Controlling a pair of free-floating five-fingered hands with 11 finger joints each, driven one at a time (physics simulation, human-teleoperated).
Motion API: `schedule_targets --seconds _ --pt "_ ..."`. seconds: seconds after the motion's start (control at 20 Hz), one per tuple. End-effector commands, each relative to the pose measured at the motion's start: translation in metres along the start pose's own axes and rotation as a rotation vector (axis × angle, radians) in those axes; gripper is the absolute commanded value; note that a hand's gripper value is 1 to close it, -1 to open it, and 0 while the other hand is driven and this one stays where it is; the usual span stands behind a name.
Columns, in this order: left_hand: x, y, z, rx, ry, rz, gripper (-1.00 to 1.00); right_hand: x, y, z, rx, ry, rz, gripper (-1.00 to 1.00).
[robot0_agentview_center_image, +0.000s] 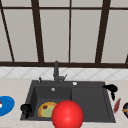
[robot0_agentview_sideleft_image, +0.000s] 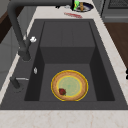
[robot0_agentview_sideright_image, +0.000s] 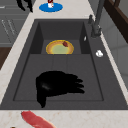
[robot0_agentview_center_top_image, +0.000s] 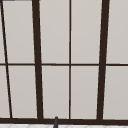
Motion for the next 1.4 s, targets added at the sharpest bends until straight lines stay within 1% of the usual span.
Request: schedule_targets --seconds 0.0,0.05,0.1,0.15,0.2,0.3,0.35,0.4,0.45,0.5,0.65,0.8,0.9,1.35 --pt "0.0 0.0 0.0 0.0 0.0 0.0 0.0 0.023 -0.004 -0.004 0.052 0.01 0.0 -1.0" --pt "0.0 0.0 0.0 0.0 0.0 0.0 0.0 0.025 -0.004 -0.002 0.037 0.0 -0.005 -1.0" --pt "0.0 0.0 0.0 0.0 0.0 0.0 0.0 0.027 -0.002 -0.001 0.004 -0.001 0.001 -1.0" --pt "0.0 0.0 0.0 0.0 0.0 0.0 0.0 0.028 -0.003 -0.002 0.003 -0.001 -0.001 -1.0" --pt "0.0 0.0 0.0 0.0 0.0 0.0 0.0 0.021 -0.004 -0.002 0.001 -0.003 -0.004 -1.0" --pt "0.0 0.0 0.0 0.0 0.0 0.0 0.0 0.026 -0.004 -0.003 -0.001 -0.022 -0.009 -1.0" --pt "0.0 0.0 0.0 0.0 0.0 0.0 0.0 0.038 -0.006 -0.006 0.013 -0.013 0.021 -1.0" --pt "0.0 0.0 0.0 0.0 0.0 0.0 0.0 0.046 -0.005 -0.006 -0.029 -0.009 0.054 -1.0" --pt "0.0 0.0 0.0 0.0 0.0 0.0 0.0 0.046 -0.003 0.001 -0.042 -0.024 0.043 -1.0" --pt "0.0 0.0 0.0 0.0 0.0 0.0 0.0 0.055 -0.001 0.002 -0.009 -0.05 0.029 -1.0" --pt "0.0 0.0 0.0 0.0 0.0 0.0 0.0 0.078 0.007 0.013 -0.025 -0.032 0.02 -1.0" --pt "0.0 0.0 0.0 0.0 0.0 0.0 0.0 0.099 0.01 0.019 -0.046 -0.01 0.025 -1.0" --pt "0.0 0.0 0.0 0.0 0.0 0.0 0.0 0.114 0.01 0.02 -0.048 -0.008 0.028 -1.0" --pt "0.0 0.0 0.0 0.0 0.0 0.0 0.0 0.188 0.016 0.03 -0.023 0.0 0.019 -1.0"
